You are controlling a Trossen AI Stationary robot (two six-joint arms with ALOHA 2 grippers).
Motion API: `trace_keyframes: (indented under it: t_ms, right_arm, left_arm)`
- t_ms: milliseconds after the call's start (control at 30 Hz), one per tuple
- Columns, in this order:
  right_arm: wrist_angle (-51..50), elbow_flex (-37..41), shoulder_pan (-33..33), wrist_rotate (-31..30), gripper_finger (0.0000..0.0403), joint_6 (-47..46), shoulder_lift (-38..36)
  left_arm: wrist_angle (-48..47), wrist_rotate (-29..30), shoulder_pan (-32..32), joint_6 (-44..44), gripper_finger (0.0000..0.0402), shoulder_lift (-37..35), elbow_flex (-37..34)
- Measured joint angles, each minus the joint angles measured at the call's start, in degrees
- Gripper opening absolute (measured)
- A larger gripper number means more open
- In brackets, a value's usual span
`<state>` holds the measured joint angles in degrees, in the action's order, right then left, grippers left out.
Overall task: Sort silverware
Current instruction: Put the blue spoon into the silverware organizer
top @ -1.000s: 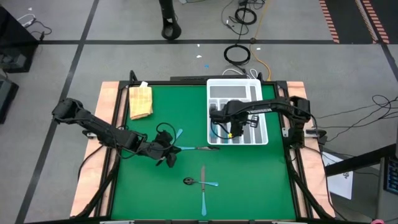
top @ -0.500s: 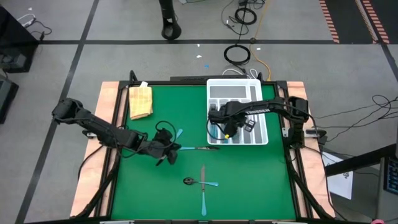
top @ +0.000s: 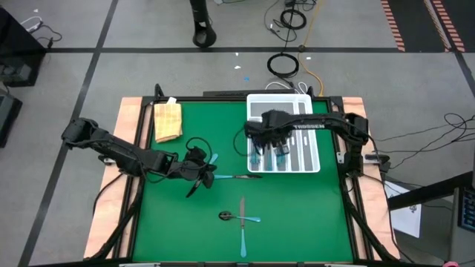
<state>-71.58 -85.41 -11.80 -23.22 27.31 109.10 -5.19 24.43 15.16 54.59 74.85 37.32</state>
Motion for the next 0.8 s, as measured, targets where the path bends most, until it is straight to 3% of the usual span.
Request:
trace_keyframes:
  t_ms: [167,267,500,800]
  right_arm:
    - [-1.6,-0.8,-4.2,11.9,0.0148,-26.8,-4.2]
    - [-3.1,2.8,-5.7,17.2,0.0134,-35.8,-8.5]
    - [4.6,16.4,-6.8,25.1,0.0075,-45.9,-17.8]
    - [15.9,26.2,-9.7,24.4,0.0005,-47.8,-20.5]
  left_arm:
    - [0.0,-0.8,-0.5,0.1,0.0015,0.0,0.0]
    - [-0.1,-2.7,-0.5,0.1,0.0015,0.0,0.0]
    - [-0.1,-3.5,-0.4,-1.5,0.0015,0.0,0.0]
    - [-0.1,-3.3,-0.5,-4.5,0.0015,0.0,0.0]
